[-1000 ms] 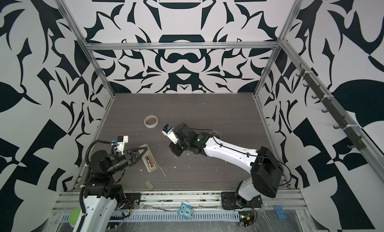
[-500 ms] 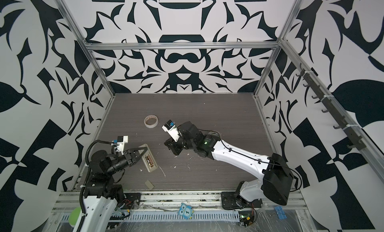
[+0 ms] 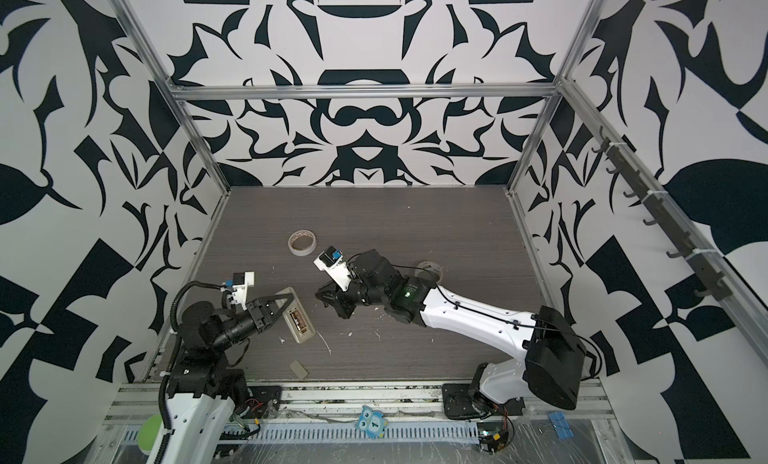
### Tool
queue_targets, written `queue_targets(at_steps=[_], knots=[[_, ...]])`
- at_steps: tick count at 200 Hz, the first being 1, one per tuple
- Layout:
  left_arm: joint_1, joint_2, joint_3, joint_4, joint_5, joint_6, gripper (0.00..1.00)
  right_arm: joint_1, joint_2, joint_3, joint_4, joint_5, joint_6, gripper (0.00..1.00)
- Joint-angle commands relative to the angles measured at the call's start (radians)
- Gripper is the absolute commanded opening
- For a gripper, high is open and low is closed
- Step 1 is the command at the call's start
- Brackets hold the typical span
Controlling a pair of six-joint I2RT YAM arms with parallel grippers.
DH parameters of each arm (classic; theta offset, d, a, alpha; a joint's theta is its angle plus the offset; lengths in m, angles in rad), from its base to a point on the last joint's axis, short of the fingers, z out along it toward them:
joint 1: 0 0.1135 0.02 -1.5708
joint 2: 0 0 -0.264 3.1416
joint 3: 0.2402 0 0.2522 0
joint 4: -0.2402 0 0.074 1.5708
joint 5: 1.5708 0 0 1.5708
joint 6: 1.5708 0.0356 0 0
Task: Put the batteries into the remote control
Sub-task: 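Lift the battery with the right gripper and carry it to the remote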
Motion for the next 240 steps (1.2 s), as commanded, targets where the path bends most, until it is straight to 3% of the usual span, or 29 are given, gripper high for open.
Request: queue_targets(at_steps=[1, 120, 240], knots=[[-0.001, -0.013, 0.031, 0.002, -0.006, 0.02, 0.0, 0.019, -0.017, -0.011, 0.106, -0.005, 0.02, 0.0], [0.0, -0.028, 0.028, -0.003, -0.008, 0.026, 0.0, 0.135, 0.023, 0.018, 0.167, 0.101, -0.003, 0.0], [-0.001, -0.036, 0.027, -0.003, -0.009, 0.028, 0.0, 0.159, 0.06, 0.019, 0.245, 0.151, 0.048, 0.0]])
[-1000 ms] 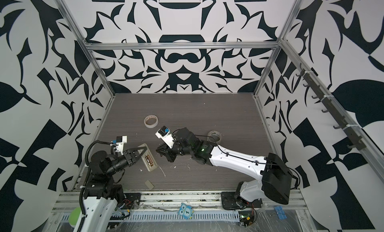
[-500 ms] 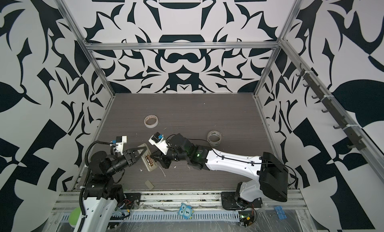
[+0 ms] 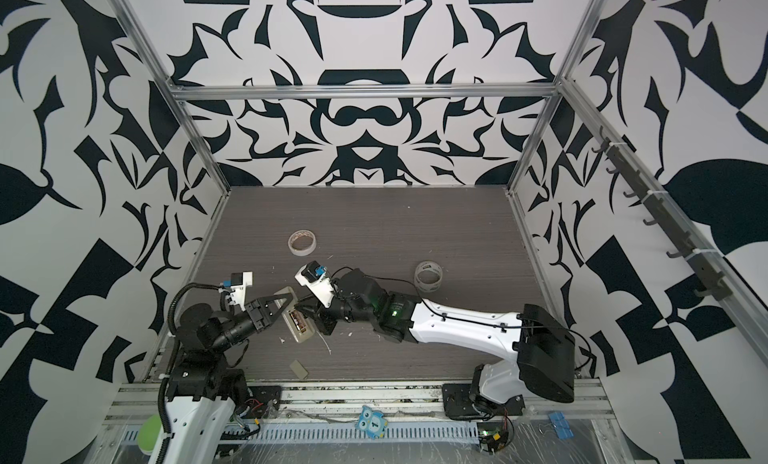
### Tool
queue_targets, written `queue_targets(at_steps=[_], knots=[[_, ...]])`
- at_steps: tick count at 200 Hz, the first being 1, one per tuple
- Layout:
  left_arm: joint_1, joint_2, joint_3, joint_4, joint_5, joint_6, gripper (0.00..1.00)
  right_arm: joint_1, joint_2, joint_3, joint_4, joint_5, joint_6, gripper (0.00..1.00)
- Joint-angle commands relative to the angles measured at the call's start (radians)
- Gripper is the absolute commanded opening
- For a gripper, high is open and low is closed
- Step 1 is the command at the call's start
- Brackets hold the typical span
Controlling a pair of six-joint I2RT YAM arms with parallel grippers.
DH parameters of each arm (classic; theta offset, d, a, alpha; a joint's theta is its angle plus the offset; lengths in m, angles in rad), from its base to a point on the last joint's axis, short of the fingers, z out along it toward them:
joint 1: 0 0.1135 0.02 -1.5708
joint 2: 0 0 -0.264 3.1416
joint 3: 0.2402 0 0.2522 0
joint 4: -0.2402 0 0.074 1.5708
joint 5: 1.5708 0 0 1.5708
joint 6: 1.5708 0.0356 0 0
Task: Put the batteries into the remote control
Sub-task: 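Lift the battery with the right gripper and carry it to the remote, then lower the held battery into the empty slot beside the first battery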
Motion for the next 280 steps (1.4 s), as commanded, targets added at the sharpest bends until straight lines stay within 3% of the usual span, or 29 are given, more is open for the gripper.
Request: queue_targets(at_steps=[1, 280], knots=[[-0.001, -0.003, 0.027, 0.0, -0.001, 0.013, 0.0, 0.009, 0.01, 0.029, 0.057, 0.011, 0.02, 0.0], [-0.002, -0.002, 0.027, 0.0, 0.002, 0.012, 0.0, 0.024, 0.077, 0.043, 0.084, 0.04, 0.013, 0.0]])
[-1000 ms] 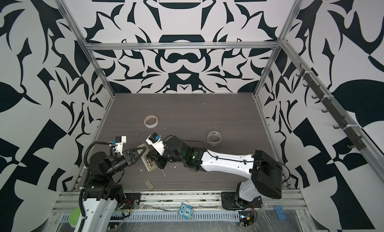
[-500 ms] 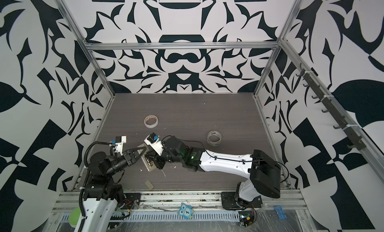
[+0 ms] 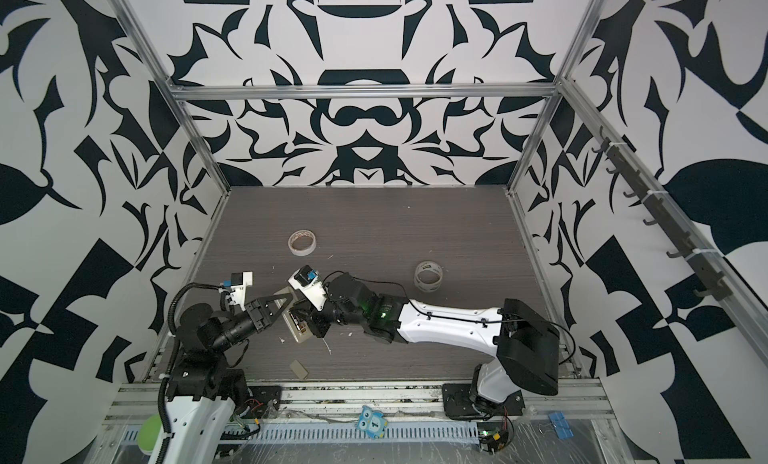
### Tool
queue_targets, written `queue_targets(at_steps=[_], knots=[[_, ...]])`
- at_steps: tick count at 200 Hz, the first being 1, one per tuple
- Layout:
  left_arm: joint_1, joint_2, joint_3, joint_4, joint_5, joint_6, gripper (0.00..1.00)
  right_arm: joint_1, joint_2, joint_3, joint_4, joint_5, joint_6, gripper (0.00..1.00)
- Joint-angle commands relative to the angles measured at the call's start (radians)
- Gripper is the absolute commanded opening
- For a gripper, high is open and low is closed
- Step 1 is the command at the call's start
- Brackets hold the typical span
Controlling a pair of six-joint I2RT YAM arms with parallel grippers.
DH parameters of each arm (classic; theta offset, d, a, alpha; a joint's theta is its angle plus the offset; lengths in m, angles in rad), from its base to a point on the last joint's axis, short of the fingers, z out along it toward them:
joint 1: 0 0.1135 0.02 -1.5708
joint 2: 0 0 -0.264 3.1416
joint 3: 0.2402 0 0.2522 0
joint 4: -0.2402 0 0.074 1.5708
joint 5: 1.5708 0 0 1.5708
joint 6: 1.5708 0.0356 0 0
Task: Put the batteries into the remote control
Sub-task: 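Lower the held battery into the empty slot beside the first battery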
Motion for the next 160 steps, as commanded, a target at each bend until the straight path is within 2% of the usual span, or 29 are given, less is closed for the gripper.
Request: queue_targets(at_steps=[1, 160], knots=[[-0.003, -0.004, 0.027, 0.0, 0.002, 0.011, 0.0, 0.005, -0.001, 0.023, 0.057, 0.014, 0.0, 0.0], [-0.001, -0.012, 0.026, -0.003, 0.002, 0.006, 0.0, 0.005, 0.024, 0.007, 0.06, 0.037, 0.018, 0.0]])
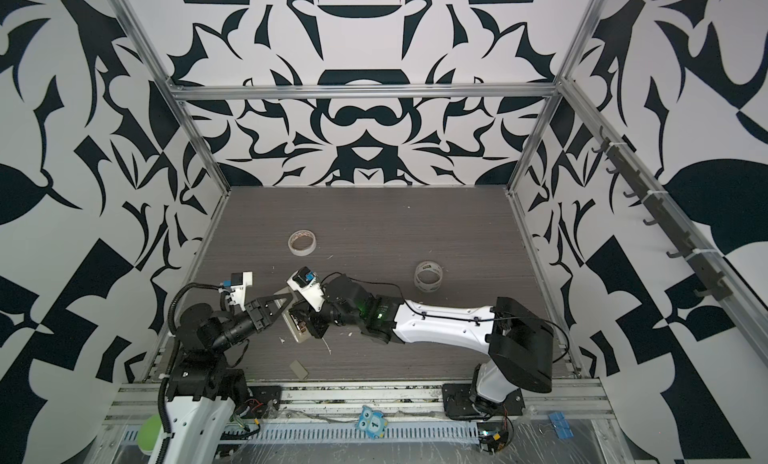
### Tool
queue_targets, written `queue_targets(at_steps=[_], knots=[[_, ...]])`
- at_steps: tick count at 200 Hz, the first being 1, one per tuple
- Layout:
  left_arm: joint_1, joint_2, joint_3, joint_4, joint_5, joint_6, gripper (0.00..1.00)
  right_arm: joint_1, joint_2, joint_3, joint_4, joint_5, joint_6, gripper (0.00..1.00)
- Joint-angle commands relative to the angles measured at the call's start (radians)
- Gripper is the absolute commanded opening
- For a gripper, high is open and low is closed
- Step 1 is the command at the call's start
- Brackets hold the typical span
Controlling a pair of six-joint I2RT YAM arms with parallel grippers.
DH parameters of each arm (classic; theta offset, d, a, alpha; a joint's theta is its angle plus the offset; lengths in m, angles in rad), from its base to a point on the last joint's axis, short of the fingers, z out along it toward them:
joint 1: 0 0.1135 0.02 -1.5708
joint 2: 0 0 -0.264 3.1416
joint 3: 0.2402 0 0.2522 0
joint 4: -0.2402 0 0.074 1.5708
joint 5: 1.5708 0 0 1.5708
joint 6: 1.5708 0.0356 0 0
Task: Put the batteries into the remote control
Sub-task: 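Lower the held battery into the empty slot beside the first battery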
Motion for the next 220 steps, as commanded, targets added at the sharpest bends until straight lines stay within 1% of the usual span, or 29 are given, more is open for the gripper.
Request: queue_targets(at_steps=[1, 142, 220], knots=[[-0.001, -0.013, 0.026, -0.002, 0.003, 0.006, 0.0, 0.005, -0.009, 0.008, 0.038, 0.024, 0.012, 0.0], [-0.002, -0.02, 0.022, 0.001, -0.002, 0.0, 0.0, 0.006, -0.008, -0.005, 0.012, 0.028, 0.022, 0.0], [-0.001, -0.02, 0.025, 0.003, -0.002, 0.0, 0.0, 0.004, -0.003, 0.005, -0.015, 0.03, 0.019, 0.04]])
